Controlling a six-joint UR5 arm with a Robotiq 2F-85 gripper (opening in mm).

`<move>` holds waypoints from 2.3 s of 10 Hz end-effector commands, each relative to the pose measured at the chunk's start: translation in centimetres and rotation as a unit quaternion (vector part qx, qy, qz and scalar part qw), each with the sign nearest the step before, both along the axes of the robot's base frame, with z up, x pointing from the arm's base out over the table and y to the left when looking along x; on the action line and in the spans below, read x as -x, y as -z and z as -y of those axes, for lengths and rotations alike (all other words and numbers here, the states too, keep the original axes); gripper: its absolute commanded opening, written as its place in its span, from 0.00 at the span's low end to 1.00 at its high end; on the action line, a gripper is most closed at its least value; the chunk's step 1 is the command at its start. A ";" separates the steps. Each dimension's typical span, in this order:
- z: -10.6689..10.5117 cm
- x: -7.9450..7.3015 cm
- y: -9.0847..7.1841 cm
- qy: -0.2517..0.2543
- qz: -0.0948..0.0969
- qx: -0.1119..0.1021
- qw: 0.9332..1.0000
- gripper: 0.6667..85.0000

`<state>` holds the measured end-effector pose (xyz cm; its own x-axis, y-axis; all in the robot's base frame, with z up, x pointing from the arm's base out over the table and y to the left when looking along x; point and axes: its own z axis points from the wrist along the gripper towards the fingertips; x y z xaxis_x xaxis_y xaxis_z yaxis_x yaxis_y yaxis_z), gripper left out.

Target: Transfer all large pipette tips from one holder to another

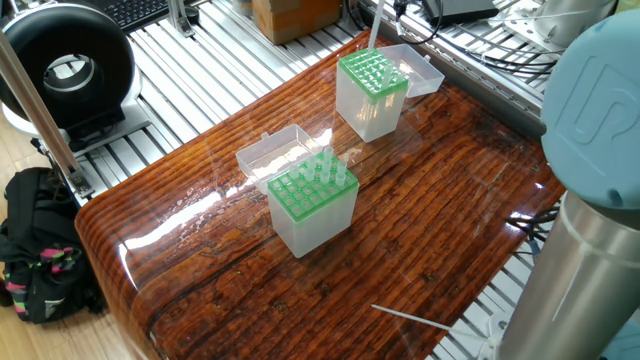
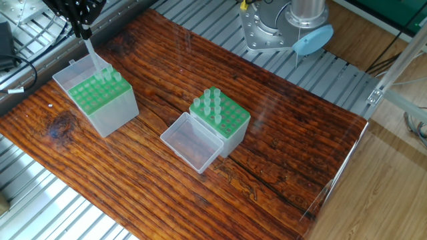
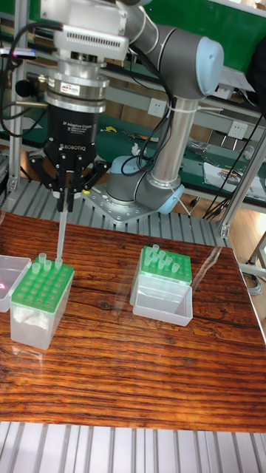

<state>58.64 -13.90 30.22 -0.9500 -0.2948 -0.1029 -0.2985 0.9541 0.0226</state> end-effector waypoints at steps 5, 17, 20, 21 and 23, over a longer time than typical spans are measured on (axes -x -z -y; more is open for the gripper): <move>3.3 -3.0 0.4 -0.037 0.016 0.015 0.999 0.00; 4.0 -1.5 2.2 -0.041 0.020 -0.001 0.999 0.00; 4.1 -1.7 2.4 -0.042 0.020 0.000 0.999 0.00; 3.9 -1.6 2.5 -0.040 0.018 -0.002 0.999 0.00; 3.5 -0.9 2.7 -0.036 0.004 -0.011 0.999 0.00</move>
